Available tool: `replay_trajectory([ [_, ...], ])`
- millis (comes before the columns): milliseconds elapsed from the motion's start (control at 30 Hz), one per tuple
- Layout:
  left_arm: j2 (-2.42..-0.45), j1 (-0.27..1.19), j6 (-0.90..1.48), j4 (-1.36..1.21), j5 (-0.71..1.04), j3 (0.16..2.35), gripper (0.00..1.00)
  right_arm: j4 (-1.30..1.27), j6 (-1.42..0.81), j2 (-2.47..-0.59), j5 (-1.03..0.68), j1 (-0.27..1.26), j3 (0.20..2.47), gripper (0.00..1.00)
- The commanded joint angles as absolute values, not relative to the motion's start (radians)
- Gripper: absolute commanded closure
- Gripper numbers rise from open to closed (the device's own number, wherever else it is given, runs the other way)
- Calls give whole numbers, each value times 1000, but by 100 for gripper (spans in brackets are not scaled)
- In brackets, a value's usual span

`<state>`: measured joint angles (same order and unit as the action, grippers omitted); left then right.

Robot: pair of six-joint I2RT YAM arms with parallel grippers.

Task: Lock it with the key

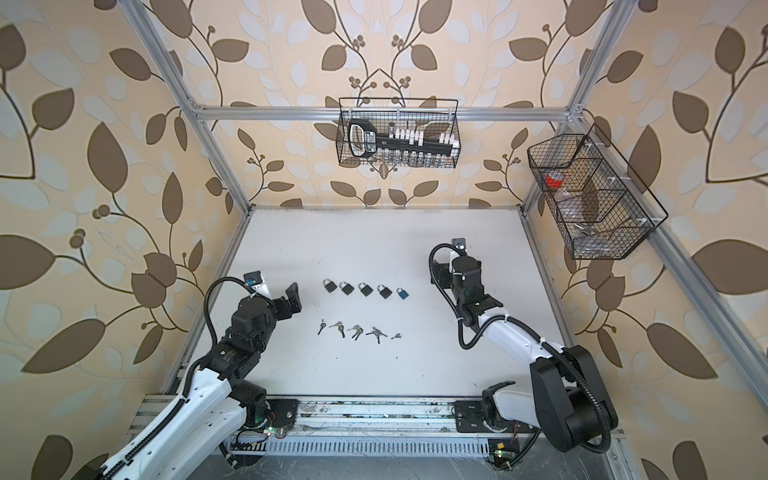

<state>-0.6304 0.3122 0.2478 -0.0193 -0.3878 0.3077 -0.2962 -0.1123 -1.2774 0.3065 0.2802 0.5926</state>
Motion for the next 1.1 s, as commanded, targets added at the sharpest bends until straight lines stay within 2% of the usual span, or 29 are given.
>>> replay_trajectory([
  [0,-688,301,111,-268,-504,257,1,-413,-29,-1303,380,211,531,1],
  [267,-920,298,27,-533,-551,164,1,-703,51,-1347,269,167,359,1],
  [433,-994,257,-18,-648,-455,156,1,-806,74,-1361,201,148,316,1],
  [633,-1154,151,0,-767,-240,199,1,-916,54,-1343,85,106,269,1],
  [900,-1322,72,2,-888,-167,232,1,-1067,-13,-1423,-33,-12,235,1],
  [1033,-1414,45,7,-957,-116,236,1,-1238,-11,-1507,-85,-28,192,1],
  [1067,-1432,41,10,-953,-113,245,1,-1209,-6,-1494,-90,-29,197,1],
])
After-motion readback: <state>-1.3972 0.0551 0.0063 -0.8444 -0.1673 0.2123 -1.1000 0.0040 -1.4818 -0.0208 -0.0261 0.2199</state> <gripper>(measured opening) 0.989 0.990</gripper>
